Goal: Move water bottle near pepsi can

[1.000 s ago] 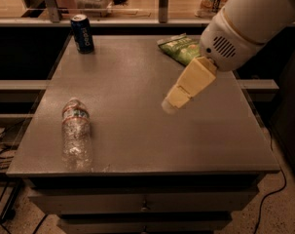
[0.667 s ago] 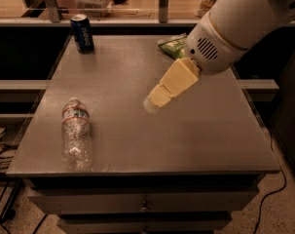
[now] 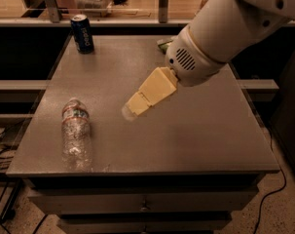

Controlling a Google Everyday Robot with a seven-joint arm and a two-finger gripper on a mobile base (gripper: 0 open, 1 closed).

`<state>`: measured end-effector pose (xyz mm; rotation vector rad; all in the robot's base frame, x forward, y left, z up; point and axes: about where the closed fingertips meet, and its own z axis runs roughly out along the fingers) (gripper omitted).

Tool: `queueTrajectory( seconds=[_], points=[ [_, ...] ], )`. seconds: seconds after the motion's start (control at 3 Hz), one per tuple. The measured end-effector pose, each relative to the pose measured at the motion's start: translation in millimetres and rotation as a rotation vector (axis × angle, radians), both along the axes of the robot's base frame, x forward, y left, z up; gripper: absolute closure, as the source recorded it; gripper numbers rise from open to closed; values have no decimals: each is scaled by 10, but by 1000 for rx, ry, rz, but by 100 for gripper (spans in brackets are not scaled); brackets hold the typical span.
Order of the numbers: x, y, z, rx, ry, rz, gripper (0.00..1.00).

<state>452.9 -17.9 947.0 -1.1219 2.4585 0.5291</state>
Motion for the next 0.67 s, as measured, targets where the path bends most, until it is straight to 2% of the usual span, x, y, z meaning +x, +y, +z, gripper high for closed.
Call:
queueTrajectory(
  seconds=[0.33,0.67],
  points=[
    [2,145,-66,0,22,13,0],
    [-15,443,-198,41,80,27,0]
  ],
)
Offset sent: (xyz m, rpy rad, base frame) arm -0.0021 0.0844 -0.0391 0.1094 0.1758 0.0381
